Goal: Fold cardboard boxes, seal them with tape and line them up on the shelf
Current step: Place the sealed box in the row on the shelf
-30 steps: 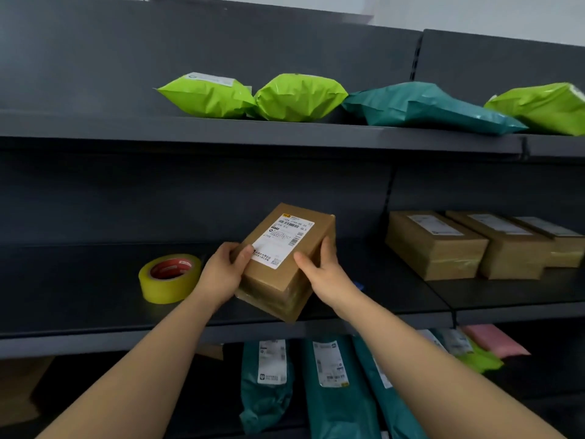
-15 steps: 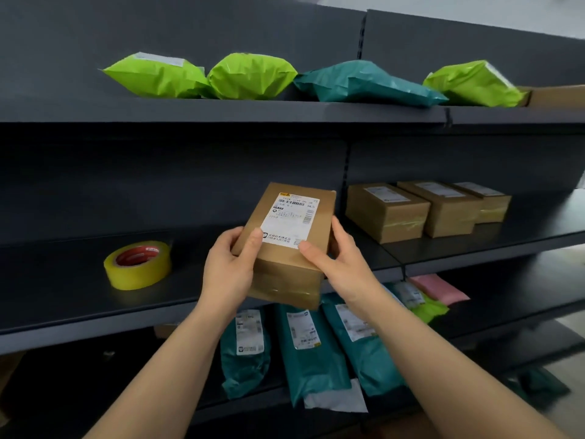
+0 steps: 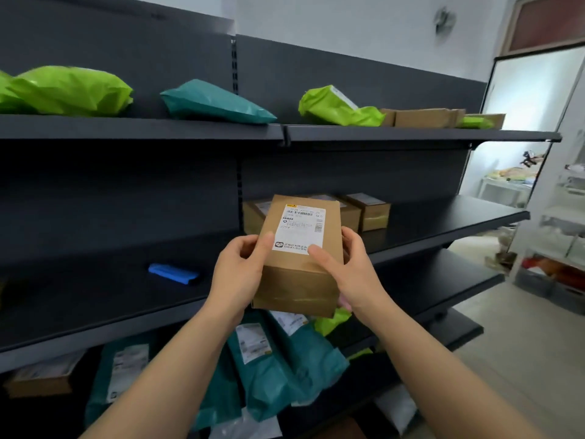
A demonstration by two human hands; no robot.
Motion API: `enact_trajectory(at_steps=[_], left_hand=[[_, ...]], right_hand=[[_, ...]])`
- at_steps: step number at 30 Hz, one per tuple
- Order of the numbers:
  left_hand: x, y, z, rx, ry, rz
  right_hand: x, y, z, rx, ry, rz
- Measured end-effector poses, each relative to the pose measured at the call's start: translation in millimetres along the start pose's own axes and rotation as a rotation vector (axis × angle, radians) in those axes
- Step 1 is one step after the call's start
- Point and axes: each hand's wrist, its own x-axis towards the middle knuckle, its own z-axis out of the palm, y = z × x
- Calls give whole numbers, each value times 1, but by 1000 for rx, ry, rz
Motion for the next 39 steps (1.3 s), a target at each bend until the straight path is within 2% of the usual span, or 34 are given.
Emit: enact_trajectory(at_steps=[11,21,26,31,39], left_hand=[[13,23,231,-120,-65,-169],[61,31,332,-144,-169,-213],[86,28,384,-144,-224,-206],[130,28,454,-132,-242,-170],[207,5,559,-142,-73,-277]], right_hand=[[82,16,-216,-42,124,20],[136,22,-301,-76,294,52],[176,24,-348,-108,234,80],[254,44,-412,-118,194,122],[391,98,-480,-62,-24,215]])
